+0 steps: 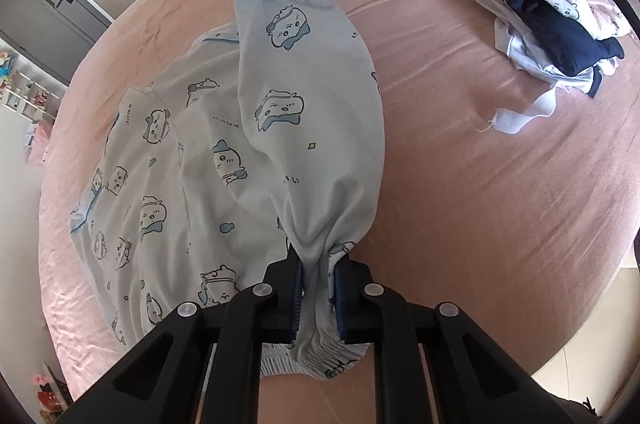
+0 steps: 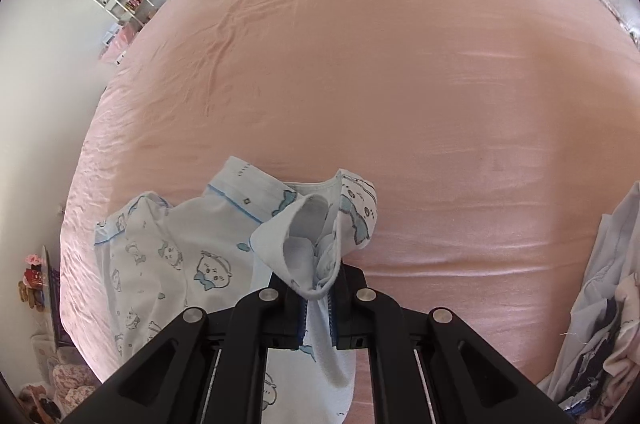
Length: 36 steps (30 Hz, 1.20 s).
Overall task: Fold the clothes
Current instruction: 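Lift the waistband with the right gripper and fold it toward the left gripper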
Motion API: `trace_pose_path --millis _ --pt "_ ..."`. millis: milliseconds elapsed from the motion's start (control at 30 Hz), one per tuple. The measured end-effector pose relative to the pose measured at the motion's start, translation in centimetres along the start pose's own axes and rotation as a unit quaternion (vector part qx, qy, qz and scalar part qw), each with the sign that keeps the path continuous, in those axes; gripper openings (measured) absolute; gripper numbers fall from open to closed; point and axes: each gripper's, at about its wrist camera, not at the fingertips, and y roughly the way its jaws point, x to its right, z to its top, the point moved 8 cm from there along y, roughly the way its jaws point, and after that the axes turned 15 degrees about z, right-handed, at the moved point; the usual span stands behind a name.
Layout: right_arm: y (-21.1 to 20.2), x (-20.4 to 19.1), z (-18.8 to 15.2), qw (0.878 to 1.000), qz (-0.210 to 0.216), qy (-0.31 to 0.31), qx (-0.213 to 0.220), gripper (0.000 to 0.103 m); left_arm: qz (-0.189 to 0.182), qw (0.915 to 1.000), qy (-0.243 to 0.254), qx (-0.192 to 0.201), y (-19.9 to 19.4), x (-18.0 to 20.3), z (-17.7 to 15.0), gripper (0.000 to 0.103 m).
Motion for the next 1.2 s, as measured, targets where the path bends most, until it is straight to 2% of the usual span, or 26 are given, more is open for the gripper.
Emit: trace_pose_path --millis 100,167,233,300,333,400,467,567,700,833,1033,1200 --pt "-1.2 -1.3 -0.6 1.0 -0.007 -0.014 -0.002 0.005 -0.006 0.9999 -0.011 0.004 -0.6 -0.4 0.3 0.011" --pt "0.6 -2.6 0.9 1.0 -0.015 -0.025 -0.003 0.005 -0.008 0.9997 -0.022 0.008 -0.9 -1.1 0.1 0.011" --pt "-0.1 -3.4 1.1 0.999 -0.019 -0.032 -0.001 0.005 -0.01 0.9993 -0.034 0.011 -1.3 -2.6 -2.2 0.011" --pt "-1.3 -4.2 1.2 0.999 -0.024 -0.04 0.002 0.005 -0.012 0.9987 -0.048 0.015 -1.7 -3.8 -6.3 0.011" --pt "-2.2 -4.8 1.0 0.999 -0.027 -0.045 0.003 0.005 -0.015 0.9982 -0.055 0.017 -0.4 -5.5 -5.9 0.011" --pt "-0.3 -6.4 2.0 0.998 -0.034 -0.055 0.001 0.005 -0.02 0.9973 -0.07 0.016 -0.7 -6.7 -6.5 0.011" --pt "-0.4 -7.4 2.1 0.997 -0.042 -0.064 0.0 0.005 -0.027 0.9959 -0.085 0.014 -1.1 -8.3 -7.9 0.011" --pt "-0.8 -9.2 2.4 0.996 -0.047 -0.076 -0.001 0.005 -0.042 0.9927 -0.112 0.013 -1.0 -10.1 -7.5 0.011" --pt "0.8 -12.6 2.9 0.994 -0.047 -0.103 -0.006 0.005 -0.055 0.9869 -0.151 0.006 1.1 -13.7 -8.8 0.011" --pt "2.3 -16.1 3.1 0.99 -0.052 -0.132 -0.016 0.005 -0.05 0.983 -0.176 -0.014 1.4 -15.4 -10.3 0.011" --pt "4.8 -21.1 2.9 0.983 -0.05 -0.173 -0.037 0.005 -0.024 0.9799 -0.192 -0.048 2.6 -17.2 -12.6 0.011" --pt "7.3 -23.8 2.4 0.978 -0.055 -0.192 -0.057 0.005 -0.016 0.9773 -0.203 -0.059 2.9 -18.5 -14.1 0.011"
